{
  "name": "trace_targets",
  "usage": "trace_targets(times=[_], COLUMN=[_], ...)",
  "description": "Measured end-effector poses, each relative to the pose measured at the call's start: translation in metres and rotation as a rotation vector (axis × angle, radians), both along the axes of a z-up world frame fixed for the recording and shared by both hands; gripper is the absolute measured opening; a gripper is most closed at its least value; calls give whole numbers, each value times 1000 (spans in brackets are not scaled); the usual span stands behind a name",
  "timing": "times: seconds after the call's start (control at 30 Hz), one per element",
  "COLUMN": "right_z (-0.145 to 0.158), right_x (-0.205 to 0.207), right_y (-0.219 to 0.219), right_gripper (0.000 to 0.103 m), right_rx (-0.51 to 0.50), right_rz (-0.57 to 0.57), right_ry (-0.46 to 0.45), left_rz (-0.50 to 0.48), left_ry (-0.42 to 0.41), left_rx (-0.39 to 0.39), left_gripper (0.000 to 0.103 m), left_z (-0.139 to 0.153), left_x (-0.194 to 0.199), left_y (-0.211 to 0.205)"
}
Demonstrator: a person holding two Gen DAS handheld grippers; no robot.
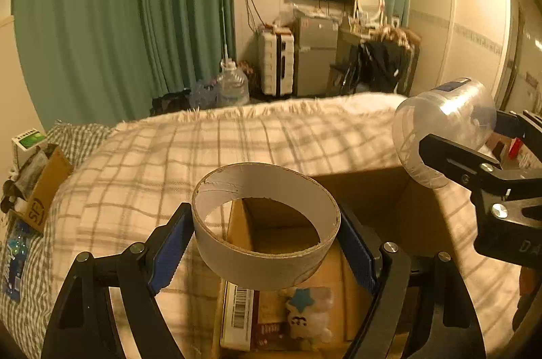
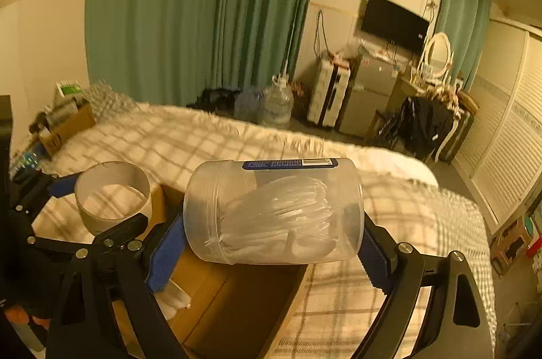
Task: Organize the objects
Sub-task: 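Lower the tape roll and jar into the cardboard box and release both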
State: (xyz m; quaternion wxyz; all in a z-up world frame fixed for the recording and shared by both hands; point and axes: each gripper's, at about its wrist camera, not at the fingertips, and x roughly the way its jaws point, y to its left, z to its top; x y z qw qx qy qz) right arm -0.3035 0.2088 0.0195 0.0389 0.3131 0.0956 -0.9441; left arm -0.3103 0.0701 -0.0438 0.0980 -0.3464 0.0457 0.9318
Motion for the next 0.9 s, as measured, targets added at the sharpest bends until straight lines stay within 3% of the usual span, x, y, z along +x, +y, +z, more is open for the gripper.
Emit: trace_targets(times=[0.17,0.3,0.4,0.63,0.9], right_z=[-30,-32,-20,28,71], right_x=[-13,-12,-4,46,120], right_y=[7,18,23,9,-4], right_gripper=[89,89,99,101,103], right_rx=[-3,-64,-85,-60,-7], right_rz=[5,15,10,22,16], right_ry=[-43,-41,4,105,157], left_rz=[-22,-65,-63,-54,50], left_ry=[-27,-32,2,19,73], left_rx=[4,7,-18,14,80], left_gripper=[84,89,103,103,103], left_z=[-20,-25,-20,19,76], left_x=[-14,-10,1,39,96], left_y=[7,15,18,4,-44])
